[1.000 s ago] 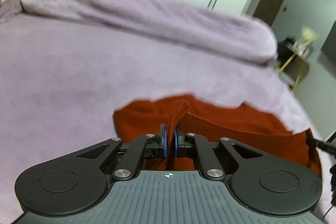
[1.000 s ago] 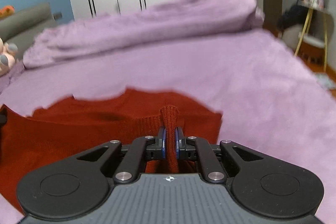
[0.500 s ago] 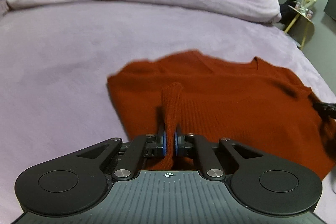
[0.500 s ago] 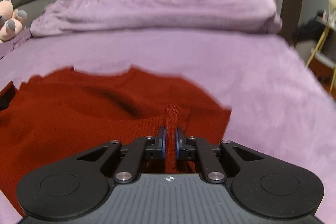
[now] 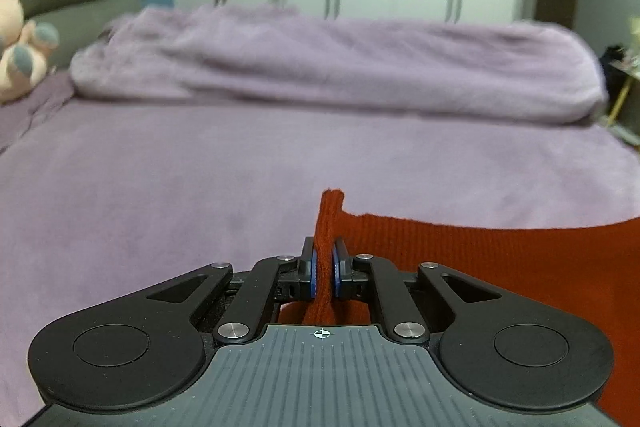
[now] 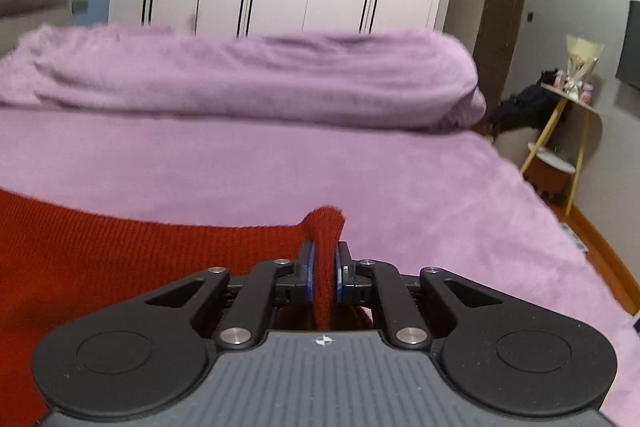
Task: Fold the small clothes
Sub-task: 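Lift the hem with both grippers and fold it toward the collar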
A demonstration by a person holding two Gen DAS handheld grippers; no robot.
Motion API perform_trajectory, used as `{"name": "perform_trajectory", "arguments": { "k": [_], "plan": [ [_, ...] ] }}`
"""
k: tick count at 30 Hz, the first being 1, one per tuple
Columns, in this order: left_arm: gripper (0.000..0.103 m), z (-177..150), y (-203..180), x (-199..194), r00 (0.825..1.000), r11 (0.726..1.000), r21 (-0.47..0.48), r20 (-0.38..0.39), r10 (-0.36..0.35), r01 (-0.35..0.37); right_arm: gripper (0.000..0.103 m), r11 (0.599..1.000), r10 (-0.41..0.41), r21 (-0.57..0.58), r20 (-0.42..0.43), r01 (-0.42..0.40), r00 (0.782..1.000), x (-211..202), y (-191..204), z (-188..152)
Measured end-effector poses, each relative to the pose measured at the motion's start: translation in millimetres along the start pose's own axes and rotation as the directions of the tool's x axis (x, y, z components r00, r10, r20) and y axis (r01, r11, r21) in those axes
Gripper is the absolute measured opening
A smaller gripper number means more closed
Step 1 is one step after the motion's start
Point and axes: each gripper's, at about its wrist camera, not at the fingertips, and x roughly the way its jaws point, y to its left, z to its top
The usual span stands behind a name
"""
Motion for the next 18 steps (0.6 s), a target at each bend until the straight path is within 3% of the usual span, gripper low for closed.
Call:
{"name": "perform_trajectory", "arguments": {
  "k": [2,3,5,6,7,9,10,11,15,16,18],
  "plan": [
    [0.016,-7,-3,14,0.997,0.999,-0.003,-0.069,0.044,-0.044,0.016,0.999,-0.023,0.040,-0.008,0.024,1.000,-2,2,-5],
    [0.015,-12,-2,12,0.996,0.999,-0.014,-0.076,0.051,-0.052,0.017,0.994,0.017,0.109,0.030,-0.020,0.999,-13,2,-7],
    [0.020,-19,-6,-2,0.999,0.999,-0.036,-0.034,0.001,-0.003,0.019,0.957,0.147,0.240,0.082,-0.163,0.986,-29,8,-9],
    [0.027,-22,-9,-11,0.999,0.997,-0.061,-0.004,-0.052,0.052,0.020,0.904,0.272,0.310,0.110,-0.293,0.956,-35,16,-11],
    [0.040,-25,-15,-15,0.991,0.986,-0.102,0.020,-0.129,0.130,0.021,0.838,0.387,0.364,0.127,-0.406,0.913,-35,25,-14],
    [0.054,-28,-29,-14,0.956,0.940,-0.175,0.030,-0.291,0.292,0.022,0.681,0.584,0.463,0.124,-0.568,0.802,-24,47,-21],
    [0.054,-30,-41,-8,0.938,0.922,-0.179,0.016,-0.346,0.343,0.022,0.651,0.616,0.481,0.117,-0.587,0.779,-18,55,-25],
    [0.054,-31,-51,-1,0.936,0.922,-0.171,0.002,-0.352,0.347,0.022,0.646,0.629,0.485,0.100,-0.590,0.771,-11,63,-29],
    [0.051,-45,-62,35,0.967,0.954,-0.172,-0.023,-0.253,0.246,0.010,0.767,0.516,0.406,0.070,-0.497,0.854,6,44,-35],
    [0.049,-48,-58,40,0.973,0.961,-0.158,-0.008,-0.229,0.225,0.010,0.789,0.475,0.413,0.061,-0.455,0.878,10,28,-36],
    [0.043,-49,-49,43,0.978,0.965,-0.164,-0.001,-0.209,0.206,0.009,0.806,0.417,0.435,0.063,-0.401,0.907,19,-13,-39]
  ]
}}
